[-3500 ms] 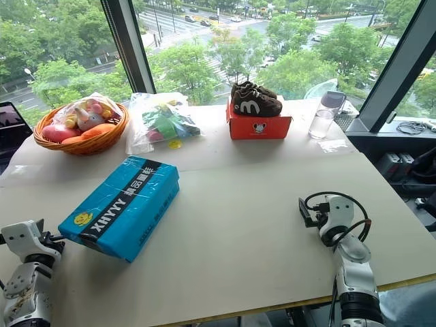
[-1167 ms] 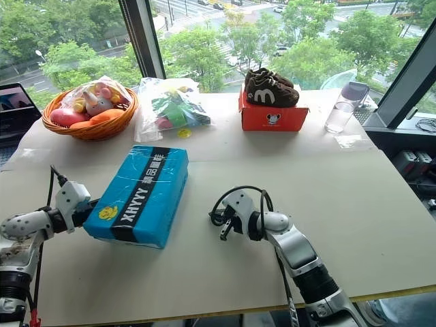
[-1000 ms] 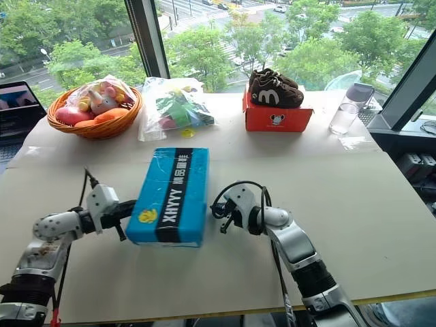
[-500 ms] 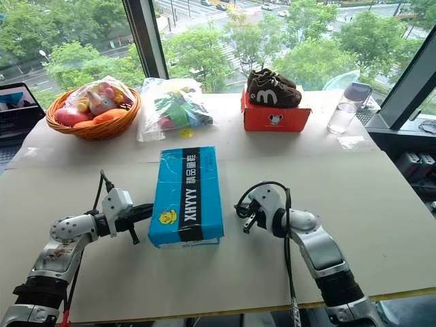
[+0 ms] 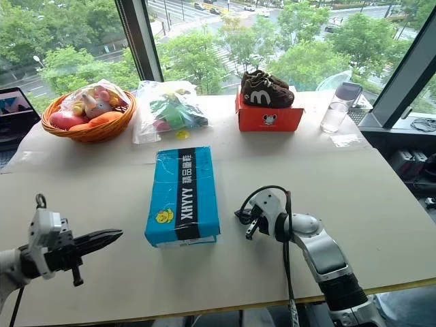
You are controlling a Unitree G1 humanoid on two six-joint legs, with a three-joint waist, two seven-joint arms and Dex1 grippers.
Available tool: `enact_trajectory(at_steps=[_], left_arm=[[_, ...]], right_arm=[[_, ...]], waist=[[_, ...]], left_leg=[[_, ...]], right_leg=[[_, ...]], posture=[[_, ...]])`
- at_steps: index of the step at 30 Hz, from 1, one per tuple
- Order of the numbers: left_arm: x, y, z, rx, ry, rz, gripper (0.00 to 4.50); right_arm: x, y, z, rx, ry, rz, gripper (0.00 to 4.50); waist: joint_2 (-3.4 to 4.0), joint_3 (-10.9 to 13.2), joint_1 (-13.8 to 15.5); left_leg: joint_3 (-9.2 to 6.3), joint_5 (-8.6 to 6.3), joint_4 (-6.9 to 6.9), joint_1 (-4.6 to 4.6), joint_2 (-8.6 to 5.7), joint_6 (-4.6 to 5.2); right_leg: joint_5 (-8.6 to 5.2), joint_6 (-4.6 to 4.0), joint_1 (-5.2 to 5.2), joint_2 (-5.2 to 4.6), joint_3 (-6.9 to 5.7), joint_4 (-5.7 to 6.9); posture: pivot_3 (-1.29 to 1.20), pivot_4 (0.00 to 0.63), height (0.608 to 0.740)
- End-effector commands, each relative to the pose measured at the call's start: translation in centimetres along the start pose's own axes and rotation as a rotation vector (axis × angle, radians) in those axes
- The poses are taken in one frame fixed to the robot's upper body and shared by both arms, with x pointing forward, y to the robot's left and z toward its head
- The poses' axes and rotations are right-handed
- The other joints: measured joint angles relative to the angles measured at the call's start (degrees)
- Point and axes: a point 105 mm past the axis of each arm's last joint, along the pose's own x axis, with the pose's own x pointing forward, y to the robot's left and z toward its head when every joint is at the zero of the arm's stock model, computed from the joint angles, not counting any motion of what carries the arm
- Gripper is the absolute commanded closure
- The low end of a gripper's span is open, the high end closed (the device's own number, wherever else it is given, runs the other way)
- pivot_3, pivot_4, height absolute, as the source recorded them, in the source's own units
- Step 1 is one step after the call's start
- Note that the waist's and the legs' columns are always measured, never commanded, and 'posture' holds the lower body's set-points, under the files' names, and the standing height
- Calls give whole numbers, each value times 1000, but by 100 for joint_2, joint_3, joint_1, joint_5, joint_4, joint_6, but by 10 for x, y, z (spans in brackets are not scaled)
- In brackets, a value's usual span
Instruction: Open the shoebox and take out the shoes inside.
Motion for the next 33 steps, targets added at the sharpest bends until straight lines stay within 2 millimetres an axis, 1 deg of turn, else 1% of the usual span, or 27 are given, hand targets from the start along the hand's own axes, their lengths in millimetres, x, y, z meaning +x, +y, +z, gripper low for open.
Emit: enact_trajectory(at_steps=[1, 4, 7, 11, 17, 22, 25, 27, 30, 33], left_arm=[[-5, -14, 14, 38, -47, 1, 4459], [-2, -31, 12, 49, -82, 2, 4459], [3, -51, 1, 61, -81, -11, 4459], [9, -66, -11, 65, -57, -35, 4459], [11, -65, -16, 58, -54, -29, 4459], [13, -61, -19, 63, -51, -27, 4459], [17, -57, -17, 61, -69, -21, 4459], [20, -56, -17, 64, -73, -21, 4459], [22, -54, -17, 64, -75, -20, 4459], [24, -53, -16, 64, -82, -15, 4459]], right_arm=[[1, -3, 17, -36, -54, 27, 4455], [4, -2, 22, -41, -65, 56, 4455], [6, -1, 30, -55, -81, 92, 4455], [4, 4, 44, -67, -110, 139, 4455], [-3, 10, 54, -116, -106, 192, 4455], [-12, 17, 76, -148, -138, 244, 4455], [-17, 28, 102, -232, -172, 335, 4455], [-18, 34, 114, -268, -188, 380, 4455], [-17, 39, 127, -283, -211, 420, 4455], [-14, 42, 130, -281, -223, 448, 4455]], waist=[[-2, 0, -1], [-2, 0, 2], [-4, -2, -8], [-4, -1, -3], [-4, -2, 11], [-4, -1, -13], [-3, -1, -12], [-3, -1, -16], [-4, -2, -7], [-4, -2, 0]], left_leg=[[0, 0, 0, -2, 3, 0], [1, 0, 0, -6, 6, 0], [5, 0, 0, -12, 4, 0], [12, 0, -1, -9, 6, 0], [12, 0, 2, -10, 9, 0], [12, 0, 1, -14, 12, 0], [12, 0, 1, -12, 13, 0], [12, 0, 2, -11, 14, 0], [12, 0, 1, -11, 18, 0], [12, -1, 1, -15, 18, 0]], right_leg=[[1, -1, -2, 5, 1, 0], [3, -3, -8, 11, 7, 0], [5, -3, -9, 9, 13, -4], [5, -3, -12, 16, 21, -3], [5, -4, -11, 22, 28, -4], [5, -3, -16, 30, 33, -3], [6, -3, -17, 32, 36, -3], [7, -3, -16, 33, 36, -3], [7, -3, -16, 37, 36, -3], [8, -4, -18, 37, 37, -4]], posture=[[0, 150, 740], [0, 150, 740], [0, 150, 740], [0, 150, 740], [0, 150, 740], [0, 150, 740], [0, 150, 740], [0, 150, 740], [0, 150, 740], [0, 150, 740]])
